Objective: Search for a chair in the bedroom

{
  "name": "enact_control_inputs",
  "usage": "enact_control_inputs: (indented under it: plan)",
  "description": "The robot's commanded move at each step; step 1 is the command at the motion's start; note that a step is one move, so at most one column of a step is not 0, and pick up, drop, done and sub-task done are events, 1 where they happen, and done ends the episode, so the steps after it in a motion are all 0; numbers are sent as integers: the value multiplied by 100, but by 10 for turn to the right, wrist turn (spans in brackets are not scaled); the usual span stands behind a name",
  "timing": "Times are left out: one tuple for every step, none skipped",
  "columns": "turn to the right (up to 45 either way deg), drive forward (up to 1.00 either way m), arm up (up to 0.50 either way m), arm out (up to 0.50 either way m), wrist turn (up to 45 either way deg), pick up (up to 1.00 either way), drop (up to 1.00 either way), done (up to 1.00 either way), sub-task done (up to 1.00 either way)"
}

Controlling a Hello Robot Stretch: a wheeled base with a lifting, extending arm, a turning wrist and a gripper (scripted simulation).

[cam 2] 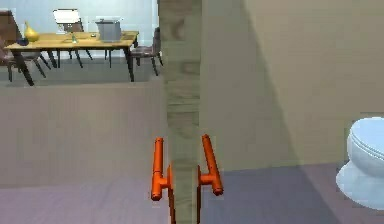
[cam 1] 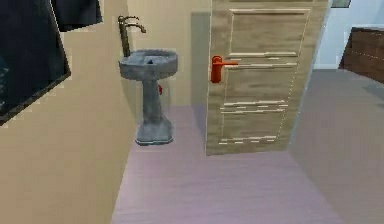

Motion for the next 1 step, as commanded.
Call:
enact_control_inputs:
  plan:
    - [450, 0, 0, 0, 0, 0, 0, 0, 0]
